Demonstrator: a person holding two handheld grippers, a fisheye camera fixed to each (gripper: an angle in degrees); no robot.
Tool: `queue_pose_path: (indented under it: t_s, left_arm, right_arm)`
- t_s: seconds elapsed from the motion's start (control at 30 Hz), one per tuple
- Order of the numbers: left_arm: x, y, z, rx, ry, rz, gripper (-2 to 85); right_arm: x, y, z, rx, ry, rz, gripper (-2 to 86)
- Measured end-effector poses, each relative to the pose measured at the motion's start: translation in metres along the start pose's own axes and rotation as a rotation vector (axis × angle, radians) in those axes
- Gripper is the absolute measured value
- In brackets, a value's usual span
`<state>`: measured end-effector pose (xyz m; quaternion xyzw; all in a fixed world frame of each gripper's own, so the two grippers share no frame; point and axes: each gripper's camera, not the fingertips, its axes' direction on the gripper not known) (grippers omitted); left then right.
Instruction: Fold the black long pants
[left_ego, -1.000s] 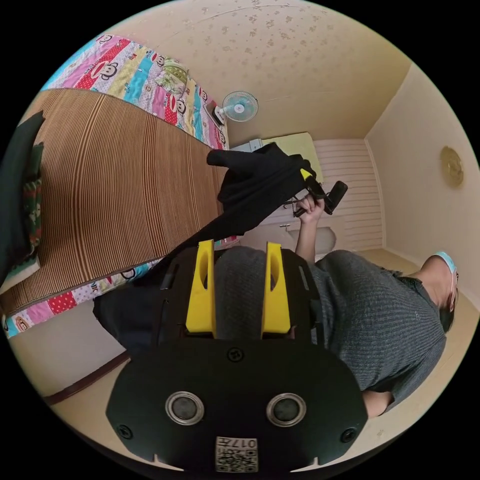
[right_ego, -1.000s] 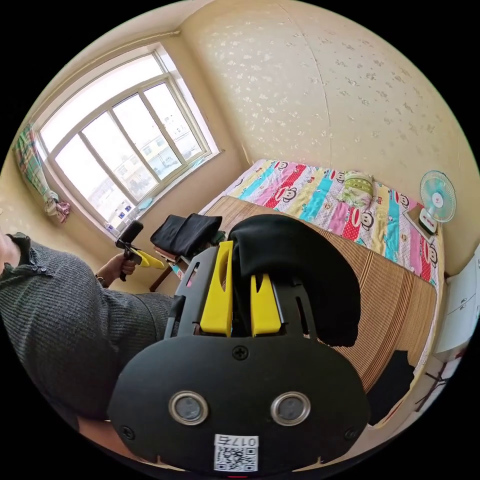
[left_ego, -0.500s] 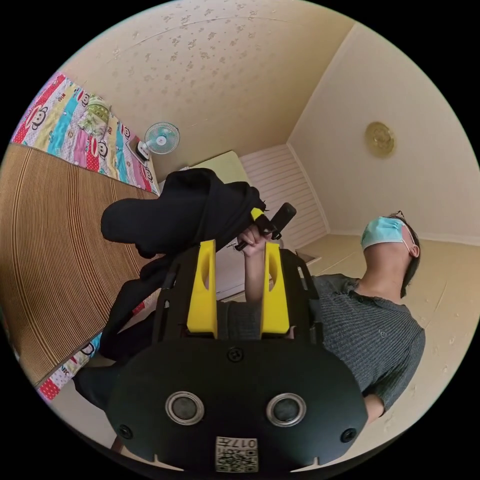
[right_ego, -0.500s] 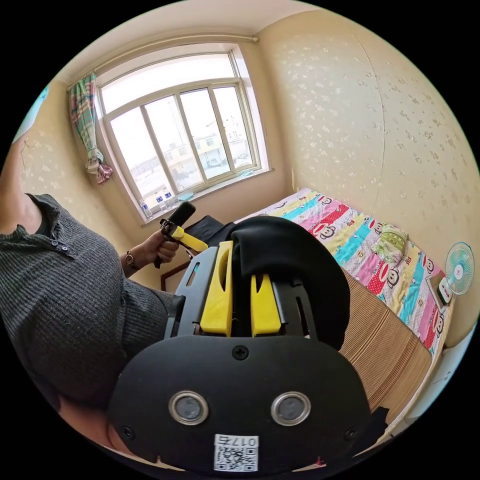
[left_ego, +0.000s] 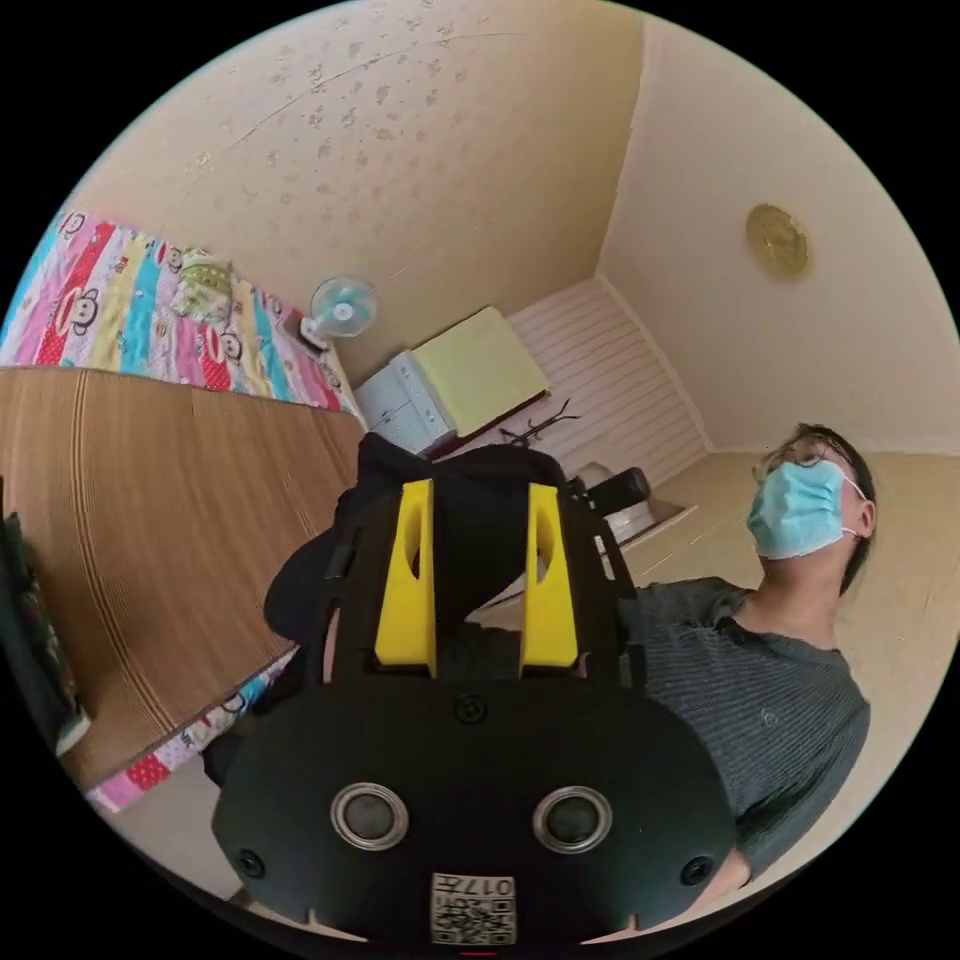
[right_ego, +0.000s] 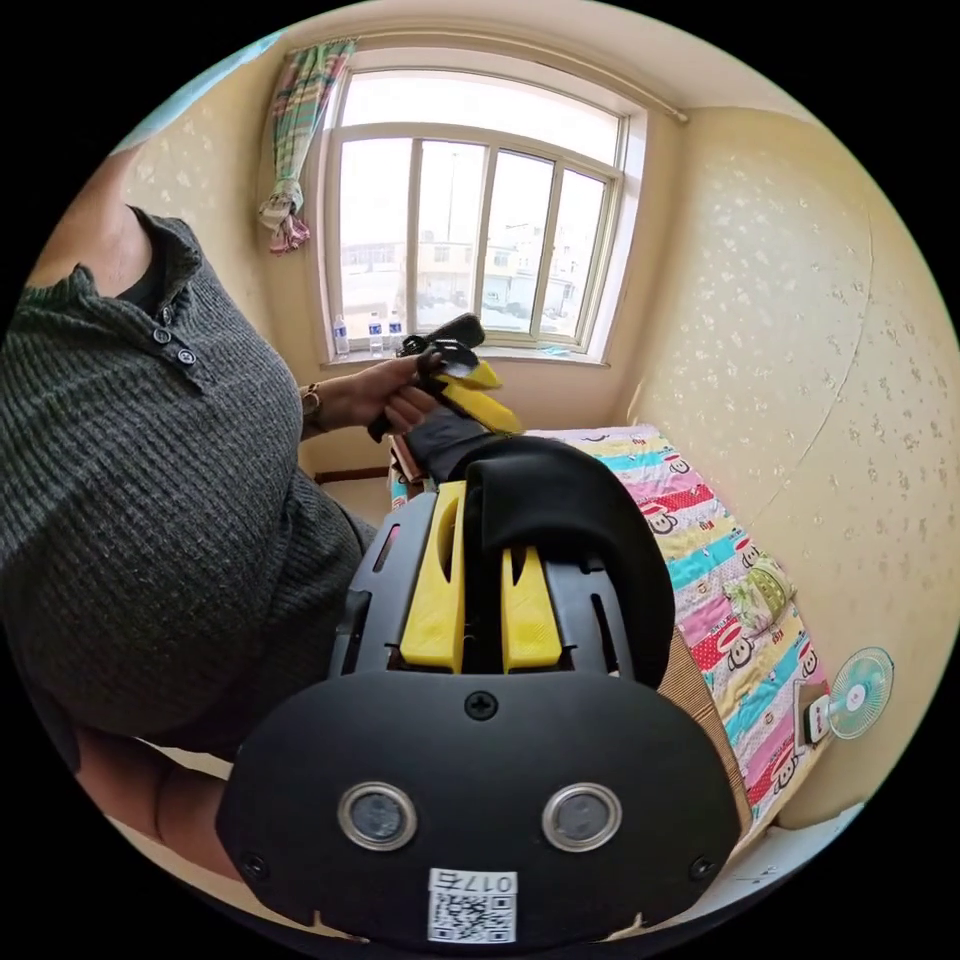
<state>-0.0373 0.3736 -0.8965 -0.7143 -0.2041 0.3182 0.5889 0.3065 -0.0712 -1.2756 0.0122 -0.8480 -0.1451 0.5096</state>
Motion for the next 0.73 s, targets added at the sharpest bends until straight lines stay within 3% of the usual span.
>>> queue_pose_path:
  t_s: [0.03,0.1,0.2,0.33,0.4,0.53,0.63,0.7,0.73]
  left_arm:
    - [-0.015,-0.005,0.002,-0.013,0.047,-0.057,20.7]
    - [-0.064,-0.019,0.025,-0.098,0.333,-0.207,27.0]
    - [-0.082,-0.036,0.074,-0.263,0.590,-0.280,26.9]
    - [-0.073,-0.054,0.106,-0.364,0.515,-0.252,16.5]
    - [-0.066,-0.063,0.108,-0.289,0.689,-0.175,4.8]
    - [-0.055,-0.076,0.085,-0.109,0.934,0.014,0.9]
    - [-0.024,-0.087,0.043,0.048,1.084,0.309,-0.2]
    - [0.002,-0.095,0.003,0.190,1.329,0.556,-0.6]
    - [0.008,-0.097,-0.008,0.220,1.366,0.614,-0.6]
  right_arm:
    - [-0.005,-0.001,0.003,0.003,-0.015,-0.024,3.5]
    - [-0.014,-0.005,0.007,-0.003,-0.036,-0.067,3.5]
    - [-0.031,-0.014,0.018,-0.030,-0.069,-0.149,3.5]
    - [-0.049,-0.020,0.037,-0.091,-0.090,-0.235,3.6]
    - [-0.050,-0.019,0.042,-0.122,-0.066,-0.228,3.6]
    - [-0.047,0.001,0.023,-0.070,-0.050,-0.154,3.8]
    - [-0.038,0.027,0.011,-0.027,-0.036,-0.036,3.8]
    - [-0.025,0.048,0.009,-0.005,-0.052,0.077,3.4]
    - [-0.015,0.064,0.008,0.016,-0.051,0.173,2.9]
